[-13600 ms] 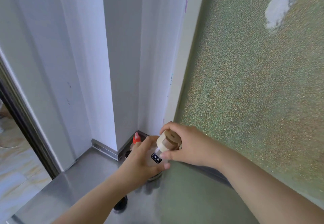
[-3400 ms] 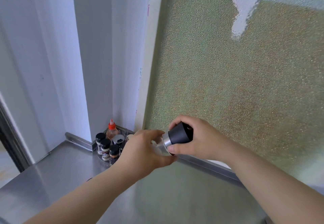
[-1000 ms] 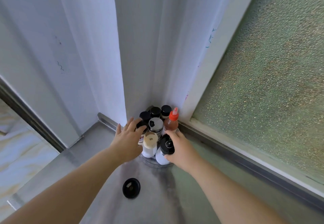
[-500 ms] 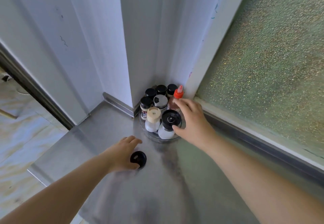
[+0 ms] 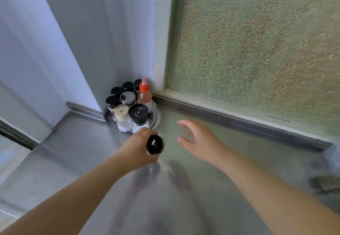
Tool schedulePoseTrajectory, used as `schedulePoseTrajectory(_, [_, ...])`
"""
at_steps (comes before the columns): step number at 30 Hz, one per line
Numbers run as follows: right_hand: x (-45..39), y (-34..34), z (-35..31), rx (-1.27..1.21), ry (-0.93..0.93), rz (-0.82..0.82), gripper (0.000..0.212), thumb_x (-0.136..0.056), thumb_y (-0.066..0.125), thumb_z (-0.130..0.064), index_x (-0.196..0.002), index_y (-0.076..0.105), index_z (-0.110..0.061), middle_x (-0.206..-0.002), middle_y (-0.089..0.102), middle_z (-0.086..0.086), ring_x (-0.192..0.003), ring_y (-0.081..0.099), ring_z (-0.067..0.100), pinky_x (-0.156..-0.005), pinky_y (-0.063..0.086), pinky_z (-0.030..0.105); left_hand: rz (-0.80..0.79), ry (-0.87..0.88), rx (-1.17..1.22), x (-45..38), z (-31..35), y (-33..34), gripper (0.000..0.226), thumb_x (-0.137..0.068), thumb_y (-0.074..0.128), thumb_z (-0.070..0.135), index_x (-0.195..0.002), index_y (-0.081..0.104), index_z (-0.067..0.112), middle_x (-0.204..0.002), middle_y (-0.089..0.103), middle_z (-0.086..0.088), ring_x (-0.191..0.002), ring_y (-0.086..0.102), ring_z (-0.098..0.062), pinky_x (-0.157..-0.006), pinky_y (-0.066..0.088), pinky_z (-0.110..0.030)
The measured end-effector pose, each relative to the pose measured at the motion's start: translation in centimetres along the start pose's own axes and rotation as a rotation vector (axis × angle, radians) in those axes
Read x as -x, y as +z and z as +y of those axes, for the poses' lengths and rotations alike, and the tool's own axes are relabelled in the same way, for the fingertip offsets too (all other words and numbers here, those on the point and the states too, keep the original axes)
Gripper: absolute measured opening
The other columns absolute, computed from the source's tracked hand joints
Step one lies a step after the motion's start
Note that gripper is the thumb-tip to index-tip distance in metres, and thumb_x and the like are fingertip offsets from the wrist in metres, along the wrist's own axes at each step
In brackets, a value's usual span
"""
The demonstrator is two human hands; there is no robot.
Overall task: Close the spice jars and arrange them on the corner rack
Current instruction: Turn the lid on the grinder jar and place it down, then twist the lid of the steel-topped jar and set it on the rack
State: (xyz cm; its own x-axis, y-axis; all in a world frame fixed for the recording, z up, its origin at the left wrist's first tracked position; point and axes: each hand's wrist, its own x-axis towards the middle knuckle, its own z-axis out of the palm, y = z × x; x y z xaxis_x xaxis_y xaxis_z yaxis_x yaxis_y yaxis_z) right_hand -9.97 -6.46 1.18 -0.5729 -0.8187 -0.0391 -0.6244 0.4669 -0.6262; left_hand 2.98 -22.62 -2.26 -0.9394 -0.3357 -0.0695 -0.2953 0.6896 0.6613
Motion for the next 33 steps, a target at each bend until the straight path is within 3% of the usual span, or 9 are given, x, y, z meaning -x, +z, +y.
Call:
schedulePoseTrajectory(4, [5.1, -3.2, 2.6, -0.197, 0.330, -0.112, 0.052, -0.089, 0.054, -0.040, -0.136, 0.039, -0.026, -0.126, 0.054, -0.004, -0.091, 0.063, 0.017, -0.078, 0.046, 0.026, -0.045, 0.250, 0.054, -1.8, 8.3, 2.0, 0.053, -0.067, 0.074, 0.017, -0.113, 0.049, 0.015, -0.105, 0.049, 0.007, -0.101, 0.055, -0.012, -0.092, 0.046, -0.024])
schedulePoseTrajectory(7, [9.8, -6.0, 4.8, -0.466, 0.485, 0.027, 0.049, -0.087, 0.058, -0.041, -0.131, 0.044, -0.025, -0.116, 0.062, -0.003, -0.090, 0.069, 0.021, -0.087, 0.054, 0.040, -0.137, 0.358, 0.102, -2.5, 13.9, 5.3, 0.049, -0.067, 0.074, 0.015, -0.109, 0.049, 0.015, -0.107, 0.054, 0.002, -0.101, 0.058, -0.012, -0.090, 0.045, -0.016])
schedulePoseTrajectory(9, [13.2, -7.9, 6.3, -0.629, 0.555, 0.110, 0.038, -0.087, 0.061, -0.031, -0.122, 0.049, -0.025, -0.105, 0.063, -0.002, -0.088, 0.069, 0.019, -0.084, 0.056, 0.035, -0.194, 0.415, 0.127, -2.7, 17.4, 8.0, 0.046, -0.066, 0.075, 0.016, -0.103, 0.047, 0.021, -0.106, 0.056, 0.001, -0.099, 0.059, -0.010, -0.085, 0.045, -0.010])
schedulePoseTrajectory(11, [16.6, -9.3, 7.8, -0.655, 0.596, 0.181, 0.025, -0.084, 0.065, -0.027, -0.106, 0.053, -0.030, -0.099, 0.064, -0.003, -0.085, 0.068, 0.014, -0.078, 0.057, 0.028, -0.241, 0.484, 0.142, -2.5, 20.8, 10.9, 0.045, -0.066, 0.076, 0.018, -0.098, 0.044, 0.027, -0.104, 0.055, 0.004, -0.098, 0.059, -0.008, -0.083, 0.046, -0.009])
schedulePoseTrajectory(15, [22.8, -11.7, 11.4, -0.562, 0.703, 0.330, 0.025, -0.071, 0.073, -0.037, -0.089, 0.056, -0.039, -0.092, 0.068, -0.008, -0.082, 0.071, 0.014, -0.083, 0.057, 0.038, -0.348, 0.568, 0.157, -1.7, 26.6, 16.5, 0.044, -0.066, 0.076, 0.022, -0.100, 0.047, 0.023, -0.103, 0.053, 0.007, -0.098, 0.059, -0.008, -0.088, 0.049, -0.023])
schedulePoseTrajectory(19, [28.6, -14.8, 13.6, -0.395, 0.733, 0.401, 0.041, -0.065, 0.075, -0.040, -0.103, 0.058, -0.036, -0.097, 0.068, -0.011, -0.083, 0.066, 0.003, -0.085, 0.054, 0.027, -0.512, 0.561, 0.191, -1.3, 30.1, 21.5, 0.066, -0.065, 0.078, 0.022, -0.119, 0.040, 0.022, -0.121, 0.049, 0.009, -0.113, 0.050, -0.004, -0.100, 0.040, -0.026])
schedulePoseTrajectory(23, [33.4, -18.7, 15.9, -0.191, 0.748, 0.480, 0.046, -0.069, 0.078, -0.026, -0.110, 0.059, -0.028, -0.089, 0.058, -0.022, -0.073, 0.061, -0.005, -0.071, 0.048, 0.007, -0.636, 0.525, 0.157, -0.9, 31.9, 25.9, 0.069, -0.066, 0.076, 0.019, -0.122, 0.037, 0.023, -0.126, 0.047, 0.007, -0.118, 0.047, -0.005, -0.101, 0.038, -0.027])
schedulePoseTrajectory(28, [37.4, -20.9, 19.4, -0.087, 0.806, 0.503, 0.044, -0.066, 0.078, -0.022, -0.106, 0.059, -0.021, -0.101, 0.064, 0.001, -0.087, 0.064, 0.019, -0.086, 0.052, 0.042, -0.618, 0.466, 0.184, -1.1, 33.6, 30.5, 0.056, -0.070, 0.074, 0.017, -0.116, 0.043, 0.019, -0.118, 0.051, 0.004, -0.110, 0.051, -0.012, -0.095, 0.041, -0.029])
schedulePoseTrajectory(33, [38.0, -21.0, 21.7, -0.148, 0.775, 0.543, 0.046, -0.069, 0.078, -0.018, -0.108, 0.056, -0.029, -0.107, 0.059, 0.001, -0.092, 0.063, 0.017, -0.089, 0.052, 0.039, -0.444, 0.274, 0.268, -4.6, 34.5, 33.5, 0.047, -0.072, 0.072, 0.012, -0.110, 0.044, 0.016, -0.112, 0.050, -0.002, -0.105, 0.053, -0.022, -0.081, 0.046, -0.033])
